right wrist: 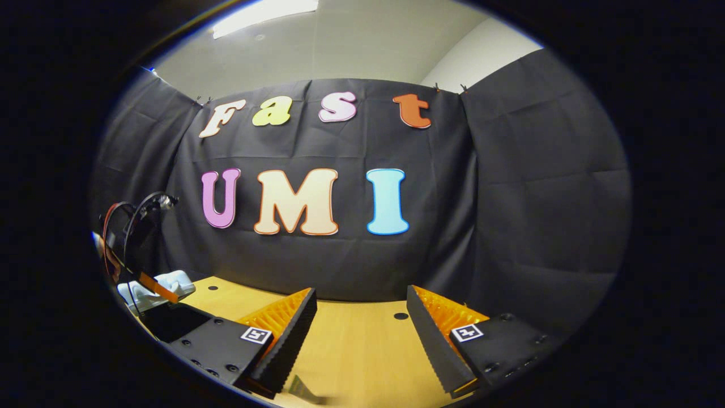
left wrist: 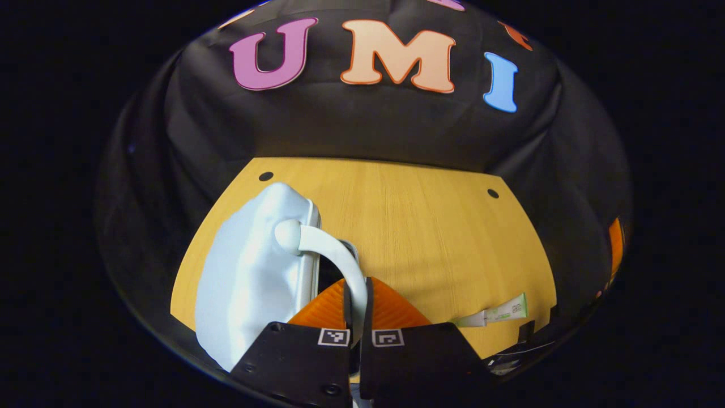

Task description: First open the suitcase, pack the skin care products into it, and then close the suitcase.

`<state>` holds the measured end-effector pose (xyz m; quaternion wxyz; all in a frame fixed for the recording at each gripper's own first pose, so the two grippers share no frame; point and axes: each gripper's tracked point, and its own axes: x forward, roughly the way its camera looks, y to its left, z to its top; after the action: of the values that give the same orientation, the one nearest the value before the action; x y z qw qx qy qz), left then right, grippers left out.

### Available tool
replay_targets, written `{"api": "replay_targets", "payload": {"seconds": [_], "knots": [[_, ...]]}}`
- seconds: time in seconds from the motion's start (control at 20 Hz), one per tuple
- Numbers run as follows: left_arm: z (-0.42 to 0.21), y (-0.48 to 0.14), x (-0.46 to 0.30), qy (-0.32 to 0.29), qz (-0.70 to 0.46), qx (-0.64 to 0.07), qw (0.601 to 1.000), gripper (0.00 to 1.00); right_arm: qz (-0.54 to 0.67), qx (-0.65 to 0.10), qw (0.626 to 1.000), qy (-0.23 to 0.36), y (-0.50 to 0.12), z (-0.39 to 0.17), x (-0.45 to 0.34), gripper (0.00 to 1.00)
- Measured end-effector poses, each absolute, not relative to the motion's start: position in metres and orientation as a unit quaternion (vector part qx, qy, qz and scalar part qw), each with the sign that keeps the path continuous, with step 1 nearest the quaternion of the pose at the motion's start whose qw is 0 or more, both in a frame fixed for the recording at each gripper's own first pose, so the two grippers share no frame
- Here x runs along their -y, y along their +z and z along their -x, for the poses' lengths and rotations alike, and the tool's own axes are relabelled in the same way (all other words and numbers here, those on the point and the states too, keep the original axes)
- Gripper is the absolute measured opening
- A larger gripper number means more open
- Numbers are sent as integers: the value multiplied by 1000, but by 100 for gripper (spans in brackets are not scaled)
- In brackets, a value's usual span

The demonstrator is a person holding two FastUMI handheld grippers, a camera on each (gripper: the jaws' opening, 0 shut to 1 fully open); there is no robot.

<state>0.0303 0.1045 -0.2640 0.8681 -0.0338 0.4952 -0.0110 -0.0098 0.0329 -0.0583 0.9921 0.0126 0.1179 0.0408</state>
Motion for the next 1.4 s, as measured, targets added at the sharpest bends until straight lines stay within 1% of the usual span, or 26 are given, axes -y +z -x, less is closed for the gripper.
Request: {"api": "replay_targets", "payload": {"seconds": [0.15,0.3,0.45,0.55,0.65,0.75,0.85,0.9,0.95,1.0,1.1,1.2,1.3,1.35,1.4], "knots": [[-37,-241,-138,-27,28,-488,872,0,-11,-114,993,22,-57,11,-36,98],[-46,-222,-165,-46,40,-472,879,0,0,-102,995,-13,-53,9,-33,99],[-53,-207,-222,-48,29,-470,881,0,-11,-99,994,-47,-53,10,-36,98],[-57,-198,-260,-45,30,-462,885,0,-11,-99,993,-57,-52,12,-38,98],[-63,-196,-308,-18,29,-454,890,0,2,-102,993,-59,-52,10,-36,98],[-63,-199,-356,20,25,-451,892,0,18,-99,993,-62,-50,10,-32,98],[-63,-206,-393,44,30,-449,892,0,29,-98,992,-71,-49,10,-26,98],[-64,-212,-407,54,33,-449,891,0,27,-97,992,-74,-48,10,-26,100],[-62,-217,-425,65,31,-449,890,2,25,-95,992,-78,-49,9,-26,98],[-60,-225,-442,79,27,-451,888,0,25,-96,991,-84,-50,8,-25,98],[-54,-238,-479,102,2,-455,885,0,20,-102,990,-91,-50,11,-24,98],[-55,-250,-500,112,-3,-451,886,0,8,-92,991,-97,-48,8,-25,98],[-59,-268,-511,118,33,-449,885,0,23,-90,990,-107,-48,5,-18,98],[-54,-277,-519,124,52,-454,881,0,31,-90,990,-104,-47,6,-16,100],[-52,-285,-525,128,64,-458,877,0,38,-90,990,-97,-46,6,-16,98]]}}
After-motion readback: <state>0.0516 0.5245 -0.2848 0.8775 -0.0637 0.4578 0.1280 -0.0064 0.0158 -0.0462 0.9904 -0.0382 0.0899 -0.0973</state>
